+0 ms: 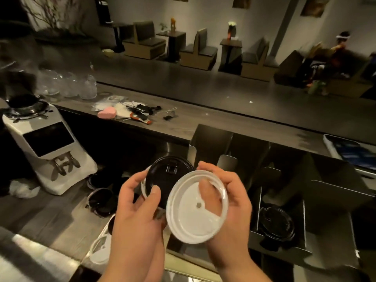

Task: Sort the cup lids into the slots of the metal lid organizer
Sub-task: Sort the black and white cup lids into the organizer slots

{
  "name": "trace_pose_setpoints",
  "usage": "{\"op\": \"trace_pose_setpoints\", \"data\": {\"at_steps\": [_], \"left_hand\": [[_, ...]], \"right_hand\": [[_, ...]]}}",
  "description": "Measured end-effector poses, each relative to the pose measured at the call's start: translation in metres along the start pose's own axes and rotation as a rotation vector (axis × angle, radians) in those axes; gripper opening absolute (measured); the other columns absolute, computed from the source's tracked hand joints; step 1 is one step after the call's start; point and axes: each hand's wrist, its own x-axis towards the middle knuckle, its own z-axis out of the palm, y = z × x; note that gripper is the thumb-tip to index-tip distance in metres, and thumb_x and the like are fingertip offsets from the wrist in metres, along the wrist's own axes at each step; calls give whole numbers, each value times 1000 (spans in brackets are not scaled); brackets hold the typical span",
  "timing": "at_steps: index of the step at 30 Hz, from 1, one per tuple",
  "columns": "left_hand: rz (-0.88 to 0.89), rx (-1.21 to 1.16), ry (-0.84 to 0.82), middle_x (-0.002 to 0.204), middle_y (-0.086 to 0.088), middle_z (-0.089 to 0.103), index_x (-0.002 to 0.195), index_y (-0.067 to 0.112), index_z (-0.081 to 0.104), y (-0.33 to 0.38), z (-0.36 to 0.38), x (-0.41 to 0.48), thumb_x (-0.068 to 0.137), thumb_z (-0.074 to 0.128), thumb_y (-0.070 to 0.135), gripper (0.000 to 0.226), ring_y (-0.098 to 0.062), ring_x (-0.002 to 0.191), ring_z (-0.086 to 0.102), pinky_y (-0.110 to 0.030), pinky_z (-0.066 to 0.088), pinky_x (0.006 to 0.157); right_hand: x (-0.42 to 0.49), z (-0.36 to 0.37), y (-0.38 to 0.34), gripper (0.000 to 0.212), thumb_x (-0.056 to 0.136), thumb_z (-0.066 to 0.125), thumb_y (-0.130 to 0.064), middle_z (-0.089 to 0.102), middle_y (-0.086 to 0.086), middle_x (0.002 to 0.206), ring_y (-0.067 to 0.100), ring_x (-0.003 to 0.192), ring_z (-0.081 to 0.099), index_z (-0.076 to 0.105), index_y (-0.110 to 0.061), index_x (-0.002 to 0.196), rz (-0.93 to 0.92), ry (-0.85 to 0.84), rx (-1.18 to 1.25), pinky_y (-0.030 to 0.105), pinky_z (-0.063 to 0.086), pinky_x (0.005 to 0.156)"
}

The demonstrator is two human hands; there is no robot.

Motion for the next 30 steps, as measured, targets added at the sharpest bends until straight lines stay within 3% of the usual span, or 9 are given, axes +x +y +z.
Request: {"op": "trace_pose_setpoints", "data": {"at_steps": [1,3,8,11,15,18,25,27,30], "left_hand": [[18,-17,22,103,-2,76,112,36,64,-3,3,-3,98,54,8,33,-23,95,74,-40,56,75],[59,-32,77,107,0,75,114,38,62,-6,5,-6,100,52,6,37,-24,101,72,-43,56,79],[151,-69,180,102,10,74,110,41,62,-4,-9,5,100,50,3,41,-26,106,70,-45,56,80],[169,-104,198,106,12,69,107,42,63,-3,-12,16,100,49,2,43,-26,106,70,-45,57,80],[177,-108,184,105,14,71,109,46,62,-8,-11,32,101,48,4,45,-23,105,71,-44,57,81],[171,-120,153,105,15,73,110,46,61,-9,-13,41,102,47,4,45,-21,105,71,-41,57,79],[86,-106,105,107,10,73,118,41,60,-8,-26,56,101,48,5,42,-18,103,72,-46,55,84],[62,-72,77,104,13,73,120,42,59,-7,-27,59,101,48,7,42,-16,103,71,-44,54,85],[37,-27,50,104,14,73,122,43,58,-8,-28,61,101,49,8,42,-15,104,71,-42,54,86]], "right_hand": [[-11,-29,-19,8,82,70,-22,73,-5,100,13,94,70,69,-19,89,-56,-91,131,19,54,75],[6,-65,-18,14,80,68,-26,73,-7,93,12,90,70,65,-17,90,-137,40,74,17,54,73],[51,-96,-6,17,87,71,-8,67,-11,96,1,94,61,69,-18,100,-660,-96,-675,14,52,82],[71,-74,-5,13,89,68,-8,71,-3,93,10,85,64,74,-15,98,-779,-237,-1048,22,55,76],[83,-39,10,18,81,75,-9,70,-2,88,18,79,63,76,-19,96,-755,-525,-1292,28,55,63],[87,-29,29,25,84,73,-13,70,-3,99,18,88,62,75,-23,107,-668,-630,-1409,31,57,73],[91,-20,46,45,91,67,-11,64,-4,131,19,123,55,62,-26,133,-496,-683,-1472,35,45,106],[88,-22,47,45,93,64,-12,61,-4,136,19,129,51,59,-25,136,-465,-738,-1453,37,40,110],[79,-26,50,37,98,52,-21,63,-6,133,14,129,50,61,-24,133,-394,-632,-1298,32,38,111]]}}
